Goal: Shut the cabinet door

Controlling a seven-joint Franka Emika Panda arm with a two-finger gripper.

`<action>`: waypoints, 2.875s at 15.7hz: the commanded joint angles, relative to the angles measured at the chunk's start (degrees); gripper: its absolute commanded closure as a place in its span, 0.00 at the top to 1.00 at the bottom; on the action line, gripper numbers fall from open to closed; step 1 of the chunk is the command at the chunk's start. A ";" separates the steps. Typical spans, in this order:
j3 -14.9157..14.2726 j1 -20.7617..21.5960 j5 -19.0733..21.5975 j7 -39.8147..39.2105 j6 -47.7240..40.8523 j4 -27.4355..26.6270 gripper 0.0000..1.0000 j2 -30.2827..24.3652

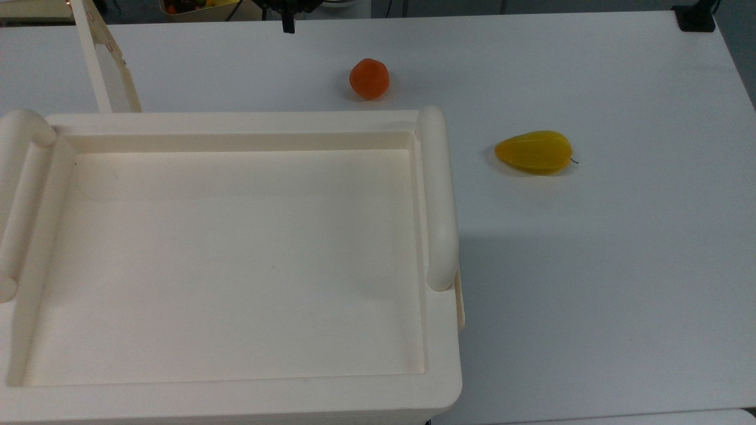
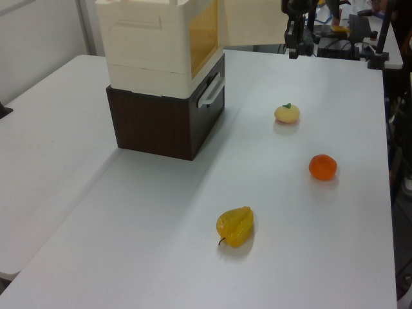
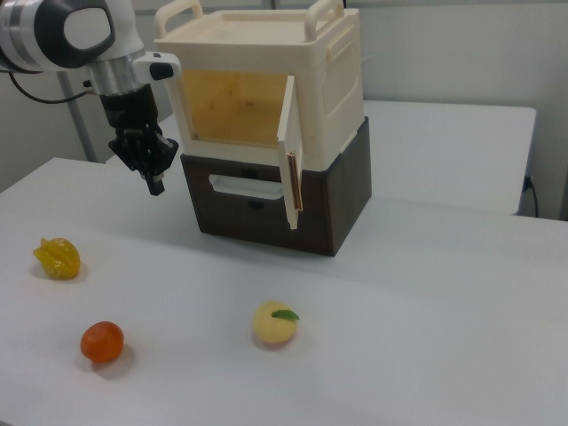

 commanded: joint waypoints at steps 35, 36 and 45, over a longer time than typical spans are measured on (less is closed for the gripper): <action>-12.81 -7.38 7.45 -1.04 23.73 9.91 0.00 4.74; -12.63 -7.04 8.16 -0.78 23.64 9.91 0.00 4.66; -4.91 -3.43 9.31 2.65 26.71 9.91 0.00 8.07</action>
